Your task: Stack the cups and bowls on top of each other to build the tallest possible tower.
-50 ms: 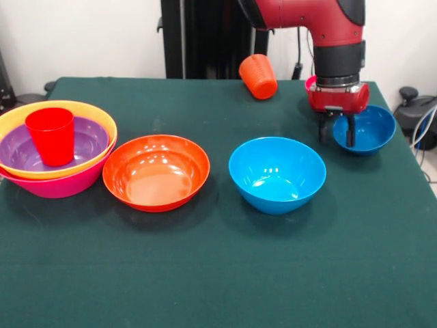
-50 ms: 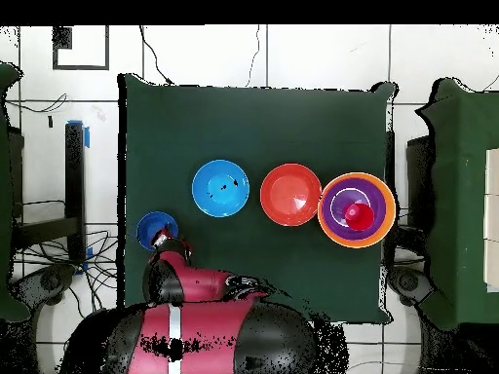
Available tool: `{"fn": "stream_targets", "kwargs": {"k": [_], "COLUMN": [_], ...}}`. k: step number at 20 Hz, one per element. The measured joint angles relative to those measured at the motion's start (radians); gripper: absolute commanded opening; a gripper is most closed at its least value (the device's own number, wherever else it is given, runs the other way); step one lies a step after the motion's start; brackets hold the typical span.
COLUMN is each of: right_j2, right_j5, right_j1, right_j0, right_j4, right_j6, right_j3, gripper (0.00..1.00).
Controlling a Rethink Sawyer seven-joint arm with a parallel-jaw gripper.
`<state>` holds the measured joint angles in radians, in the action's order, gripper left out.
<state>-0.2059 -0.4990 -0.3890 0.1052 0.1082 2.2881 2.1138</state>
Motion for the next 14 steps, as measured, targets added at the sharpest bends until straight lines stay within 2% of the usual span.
{"fn": "stream_targets", "kwargs": {"k": [1,2,14], "right_j2": [0.000,0.002,0.001], "right_j5": [-0.002,-0.009,-0.052], "right_j1": [0.003,0.002,-0.019], "right_j0": [-0.003,-0.010,-0.027], "right_j4": [0.003,0.011,0.021], "right_j6": [0.000,0.000,0.000], "right_j3": [-0.002,-0.002,-0.001], "gripper": [1.00,0.00,0.00]}}
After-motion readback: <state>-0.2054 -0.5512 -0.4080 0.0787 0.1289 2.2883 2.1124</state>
